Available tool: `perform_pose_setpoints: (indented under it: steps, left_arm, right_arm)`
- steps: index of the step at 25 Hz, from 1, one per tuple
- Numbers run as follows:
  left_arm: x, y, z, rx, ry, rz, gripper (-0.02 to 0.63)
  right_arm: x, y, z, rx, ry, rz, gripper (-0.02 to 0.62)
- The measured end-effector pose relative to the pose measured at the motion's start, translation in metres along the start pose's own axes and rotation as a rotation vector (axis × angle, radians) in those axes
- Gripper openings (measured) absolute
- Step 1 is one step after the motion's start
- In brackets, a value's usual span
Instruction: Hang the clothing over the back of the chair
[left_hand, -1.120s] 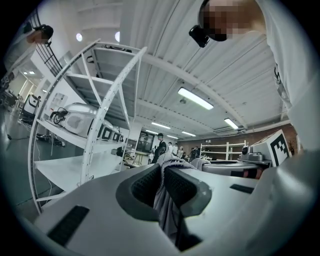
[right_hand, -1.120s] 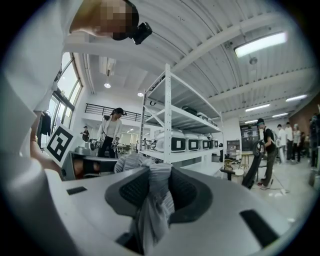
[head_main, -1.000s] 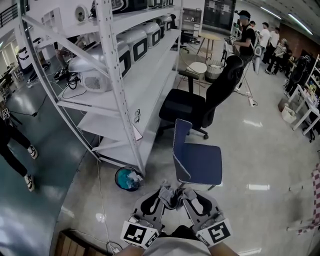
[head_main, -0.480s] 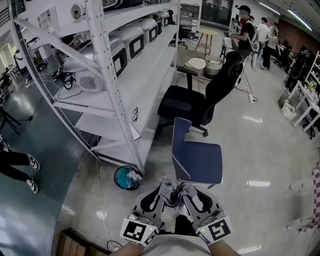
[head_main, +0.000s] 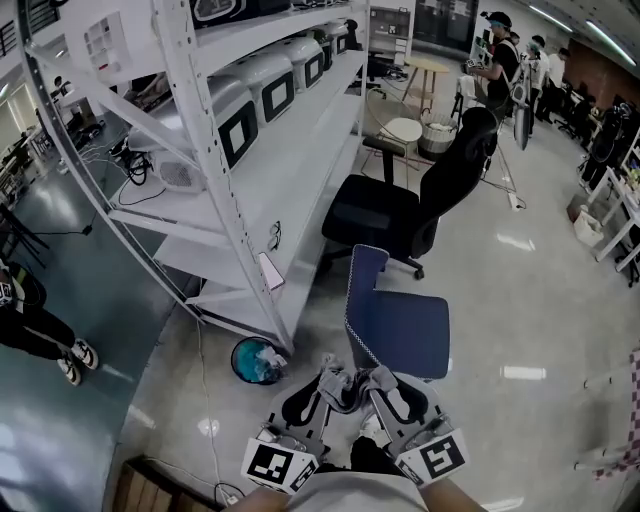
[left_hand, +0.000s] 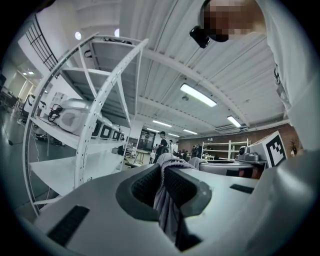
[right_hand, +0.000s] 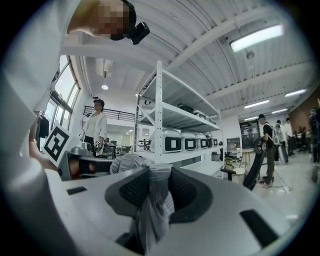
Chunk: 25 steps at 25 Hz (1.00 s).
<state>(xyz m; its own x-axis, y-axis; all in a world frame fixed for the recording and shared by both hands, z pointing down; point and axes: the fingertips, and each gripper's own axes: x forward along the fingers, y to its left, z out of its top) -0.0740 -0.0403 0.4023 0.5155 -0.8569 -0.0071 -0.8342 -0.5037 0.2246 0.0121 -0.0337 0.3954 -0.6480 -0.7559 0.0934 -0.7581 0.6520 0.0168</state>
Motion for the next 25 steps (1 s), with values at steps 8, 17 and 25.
perform_pose_setpoints:
  steps: [8,17,25]
  left_arm:
    - [0.032,0.006,-0.001,0.003,0.013,0.014,0.031]
    - [0.072,0.012,-0.002,0.017,0.023,0.066,0.031]
    - [0.11,0.015,0.005,0.031,0.0,0.153,0.031]
  right_arm:
    - [0.013,-0.03,-0.002,0.018,0.006,0.011,0.118]
    - [0.033,-0.072,-0.002,0.033,-0.013,0.052,0.118]
    - [0.042,-0.115,0.004,0.031,-0.034,0.114,0.118]
